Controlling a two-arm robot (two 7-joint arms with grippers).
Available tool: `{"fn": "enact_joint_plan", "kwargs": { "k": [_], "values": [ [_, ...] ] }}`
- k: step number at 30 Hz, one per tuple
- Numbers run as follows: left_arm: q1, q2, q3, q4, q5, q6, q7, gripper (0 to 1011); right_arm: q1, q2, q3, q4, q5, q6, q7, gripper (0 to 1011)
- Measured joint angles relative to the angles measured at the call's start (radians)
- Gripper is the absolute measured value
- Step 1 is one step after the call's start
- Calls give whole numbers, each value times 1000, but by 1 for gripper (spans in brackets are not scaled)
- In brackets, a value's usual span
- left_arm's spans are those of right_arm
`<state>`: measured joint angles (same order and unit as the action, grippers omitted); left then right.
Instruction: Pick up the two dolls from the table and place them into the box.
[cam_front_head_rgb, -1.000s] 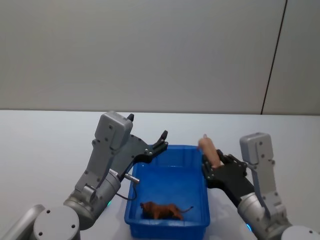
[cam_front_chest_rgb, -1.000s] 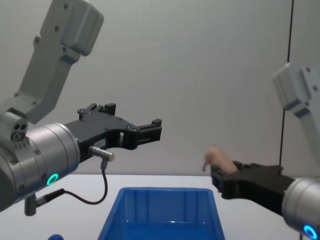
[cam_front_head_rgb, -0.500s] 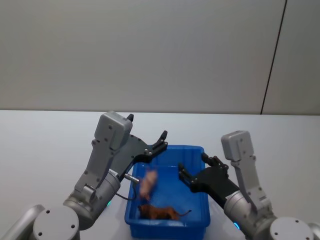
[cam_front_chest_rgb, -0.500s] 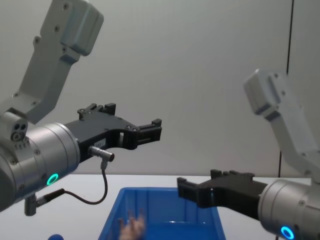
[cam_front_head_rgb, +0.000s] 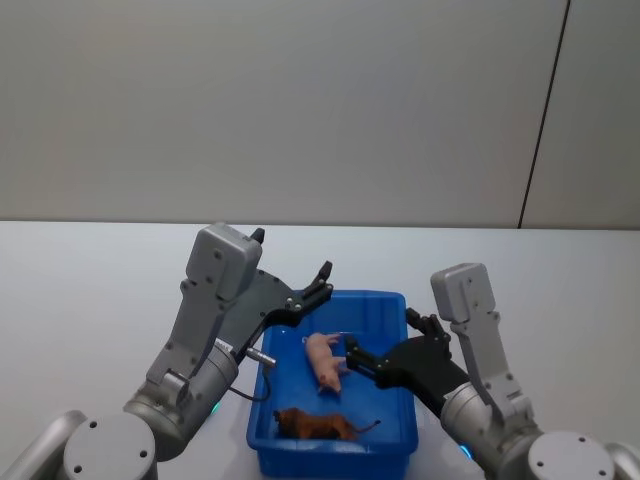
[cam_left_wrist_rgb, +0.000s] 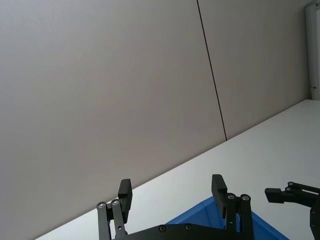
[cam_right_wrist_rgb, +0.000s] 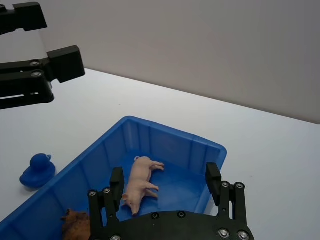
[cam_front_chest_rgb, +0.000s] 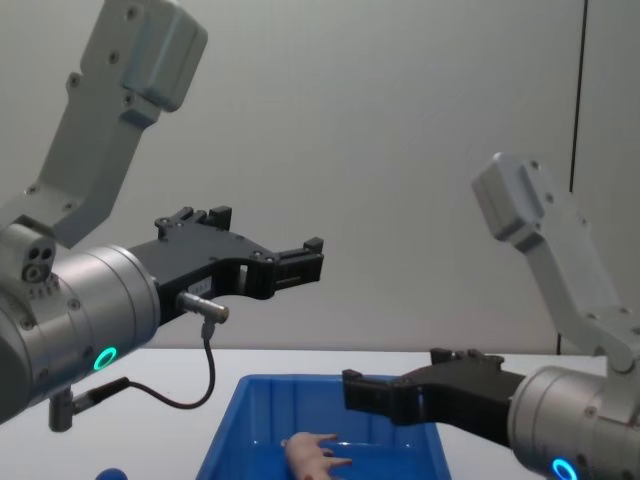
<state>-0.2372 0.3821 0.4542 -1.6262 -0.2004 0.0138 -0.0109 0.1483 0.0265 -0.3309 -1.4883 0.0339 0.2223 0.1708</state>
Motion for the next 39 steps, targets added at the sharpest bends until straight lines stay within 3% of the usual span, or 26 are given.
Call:
{"fn": "enact_joint_plan", "kwargs": {
  "k": [23, 39],
  "values": [
    [0, 0, 0, 0, 0, 0, 0, 1001, -95, 51, 38, -113, -23, -15, -236, 1001],
    [5, 5, -5, -5, -6, 13, 3, 1001, -130, 72, 54, -146, -23, -20, -303, 1001]
  ]
}}
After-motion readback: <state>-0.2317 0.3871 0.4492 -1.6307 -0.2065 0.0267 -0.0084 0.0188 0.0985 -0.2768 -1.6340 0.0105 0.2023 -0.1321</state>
